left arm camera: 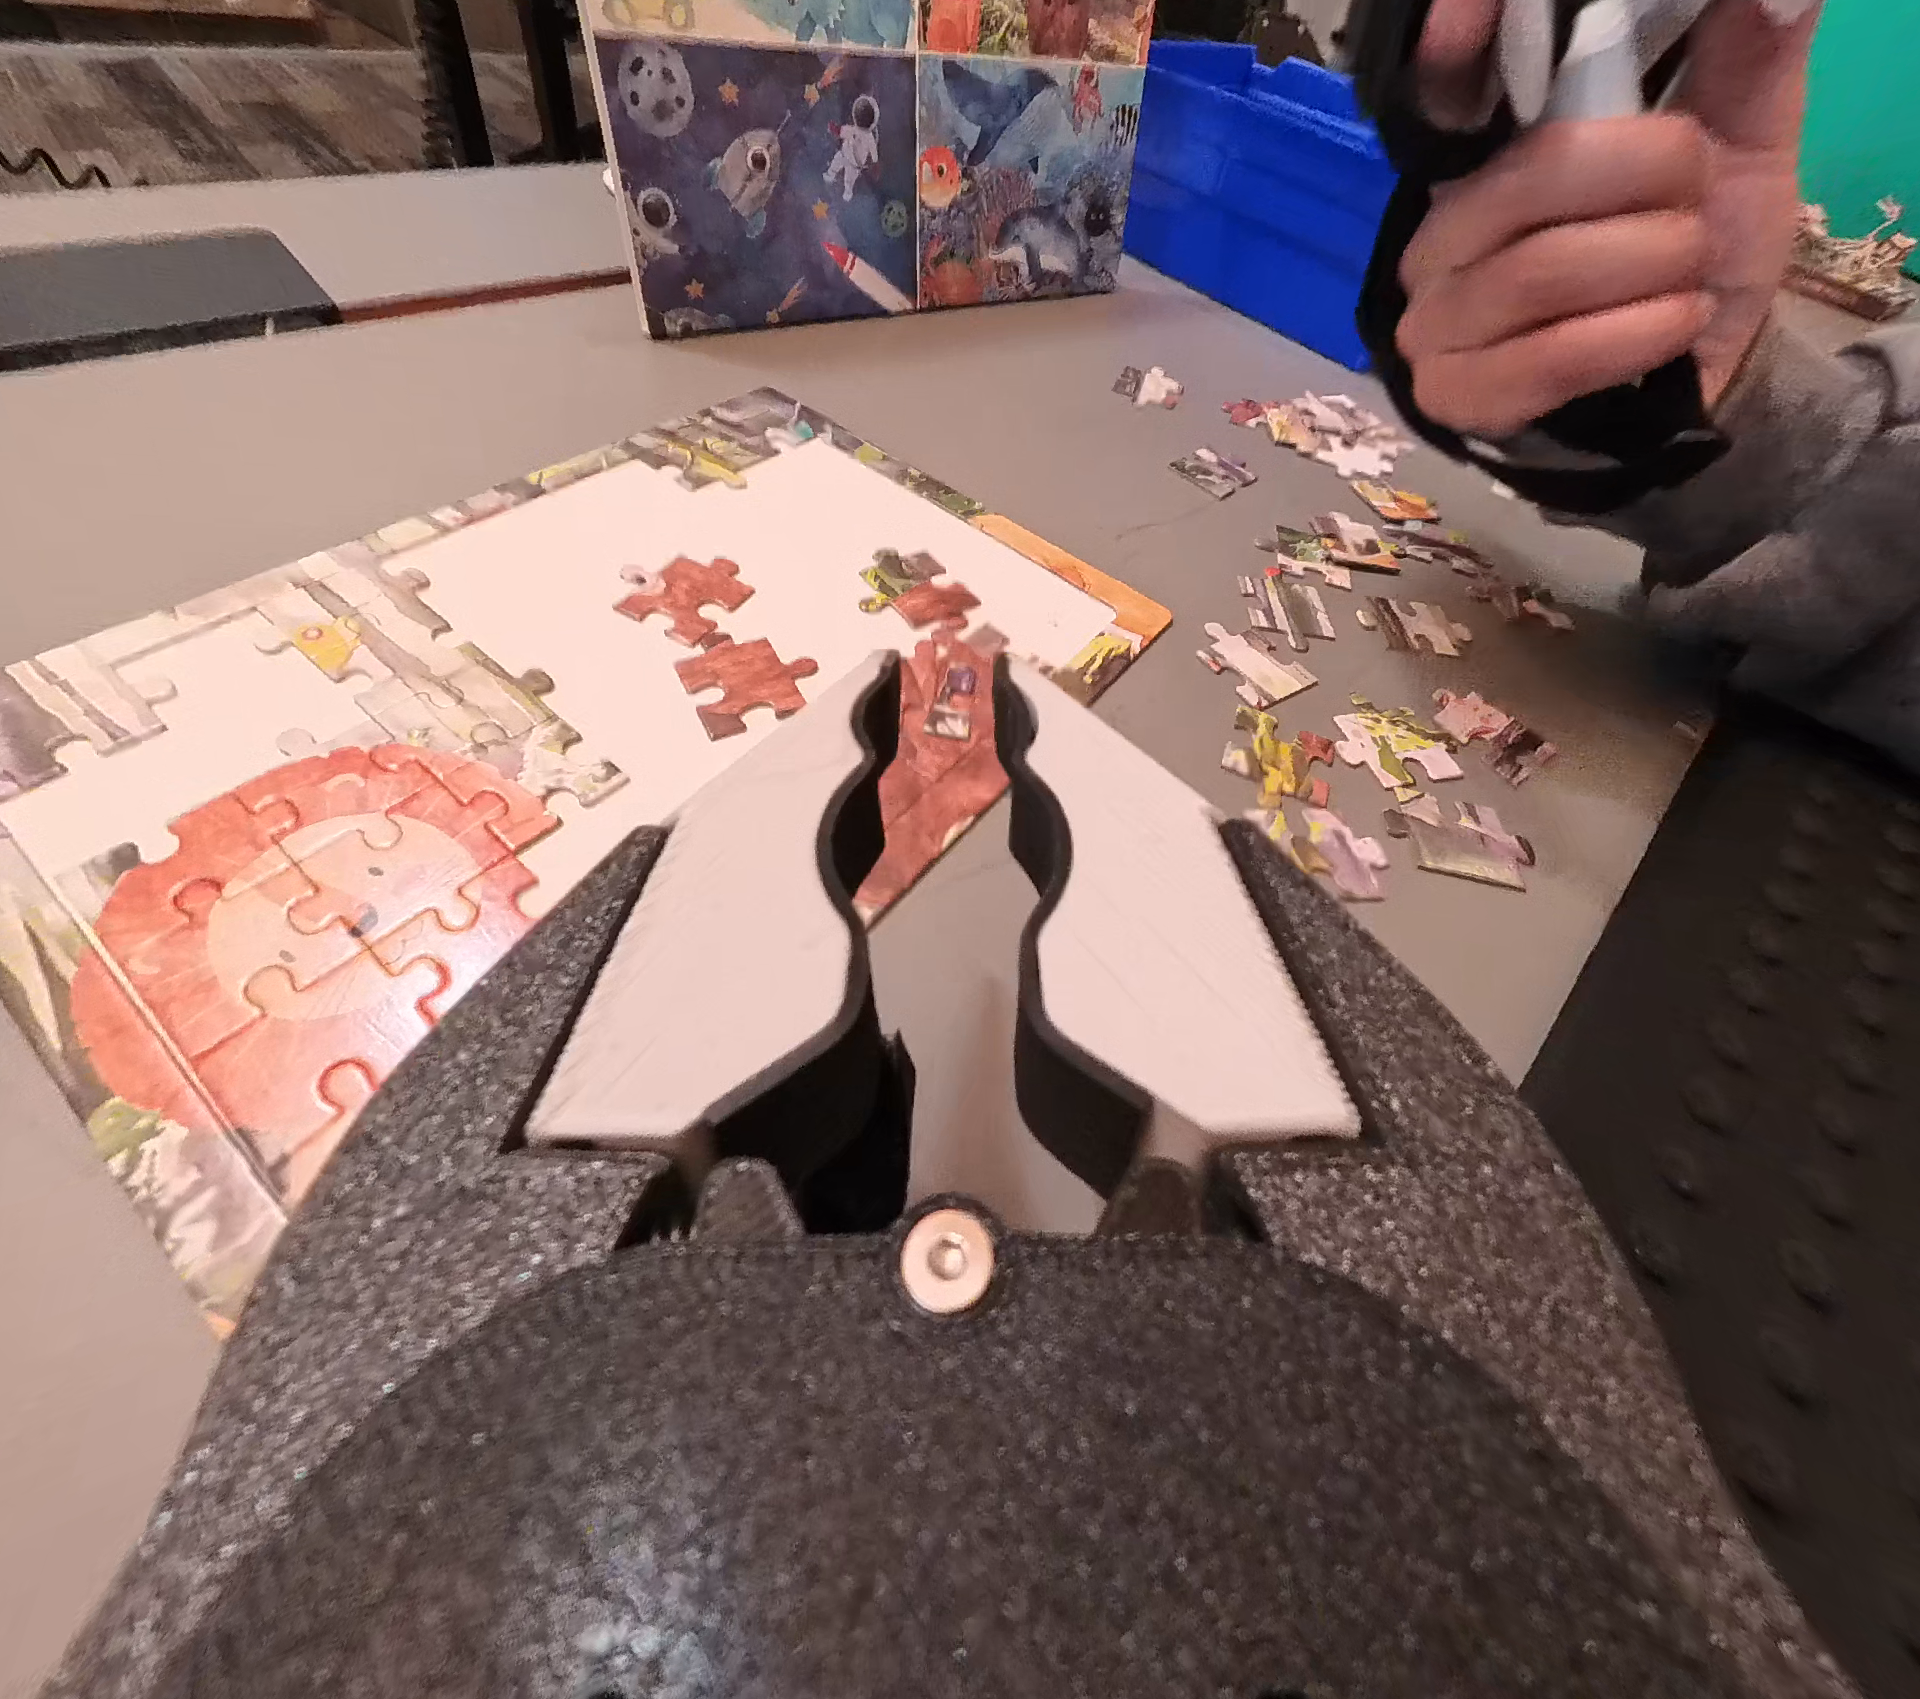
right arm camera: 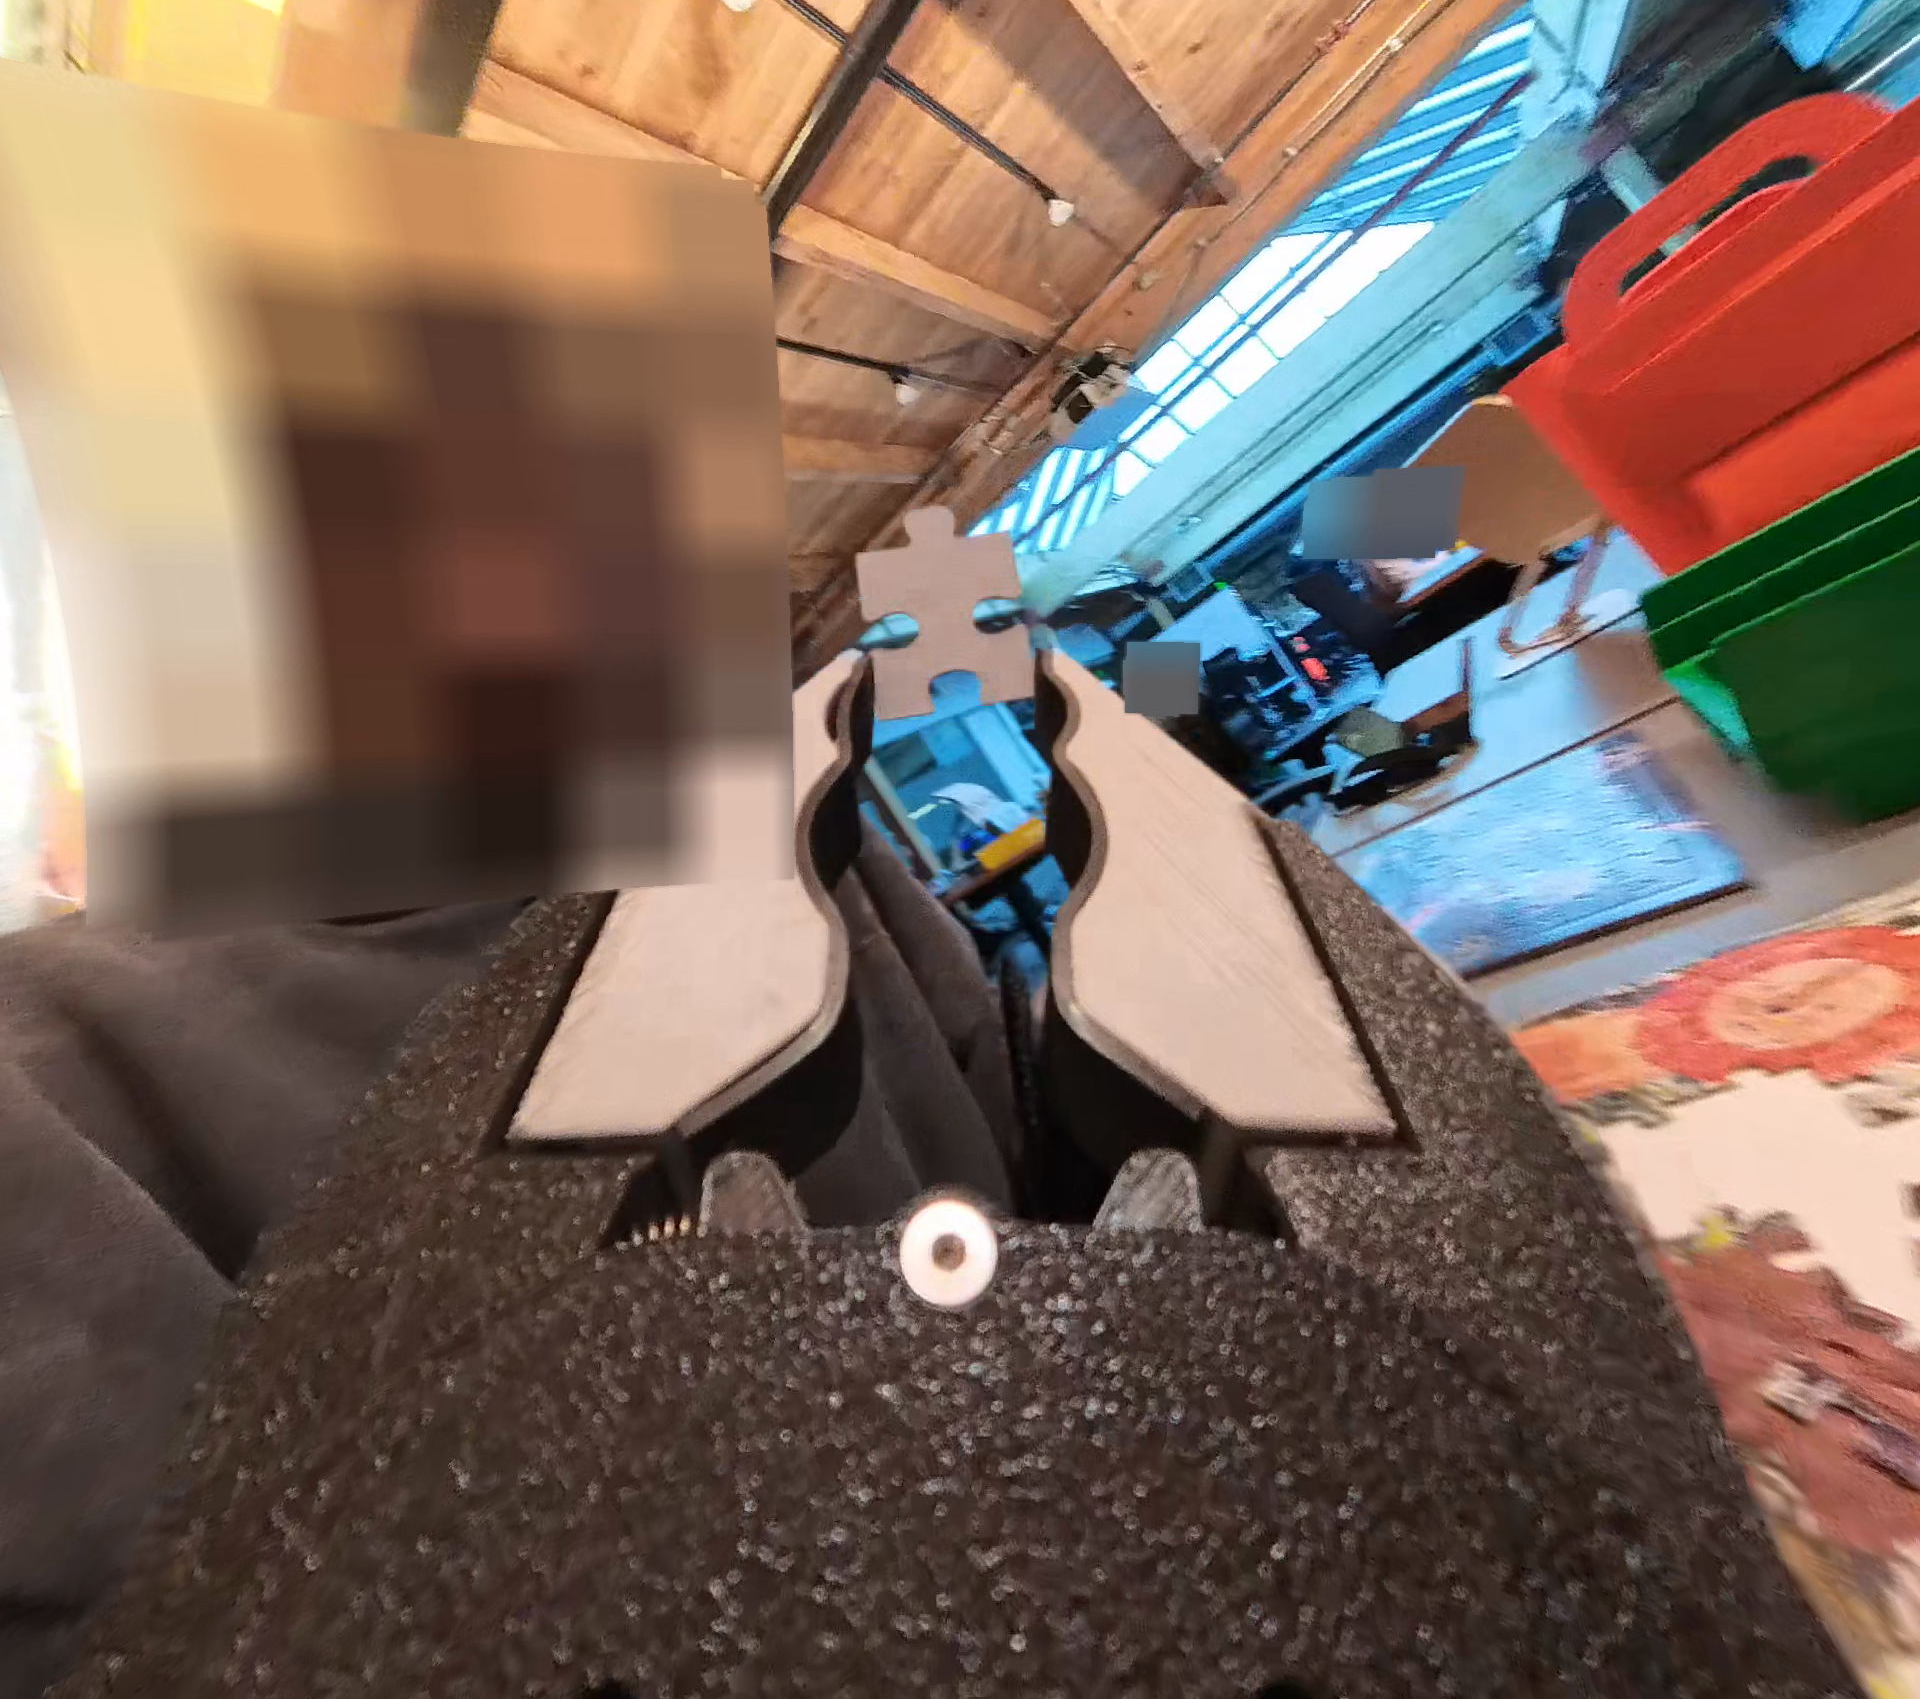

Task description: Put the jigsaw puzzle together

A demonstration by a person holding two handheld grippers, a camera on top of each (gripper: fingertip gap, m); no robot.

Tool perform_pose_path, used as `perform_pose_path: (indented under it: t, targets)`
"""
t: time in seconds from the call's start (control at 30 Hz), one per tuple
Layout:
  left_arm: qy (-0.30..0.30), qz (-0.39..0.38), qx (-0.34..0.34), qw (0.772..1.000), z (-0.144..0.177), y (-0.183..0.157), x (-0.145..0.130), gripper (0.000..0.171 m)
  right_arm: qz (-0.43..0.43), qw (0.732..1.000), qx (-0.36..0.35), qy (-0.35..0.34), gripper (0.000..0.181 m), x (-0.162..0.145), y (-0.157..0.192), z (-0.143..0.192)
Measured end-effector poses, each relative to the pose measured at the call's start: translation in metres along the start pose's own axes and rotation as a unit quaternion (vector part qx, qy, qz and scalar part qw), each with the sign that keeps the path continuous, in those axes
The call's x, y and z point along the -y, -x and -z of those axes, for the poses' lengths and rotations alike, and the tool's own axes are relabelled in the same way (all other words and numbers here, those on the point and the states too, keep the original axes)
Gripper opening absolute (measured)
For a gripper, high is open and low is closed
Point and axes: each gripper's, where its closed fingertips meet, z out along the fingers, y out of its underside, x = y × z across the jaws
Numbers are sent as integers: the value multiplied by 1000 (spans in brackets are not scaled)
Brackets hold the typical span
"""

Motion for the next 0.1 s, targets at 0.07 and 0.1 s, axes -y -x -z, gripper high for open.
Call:
perform_pose_path:
  t: [0.07, 0.1]
  targets:
    - [-34, -19, -2, 999, 4, -4, 12, 18, -35, 999, 21, -2, 30, -8, -3, -7]
    - [-57, -31, -4, 998, 8, -7, 20, 22, -53, 998, 26, -1, 30, -11, -6, -10]
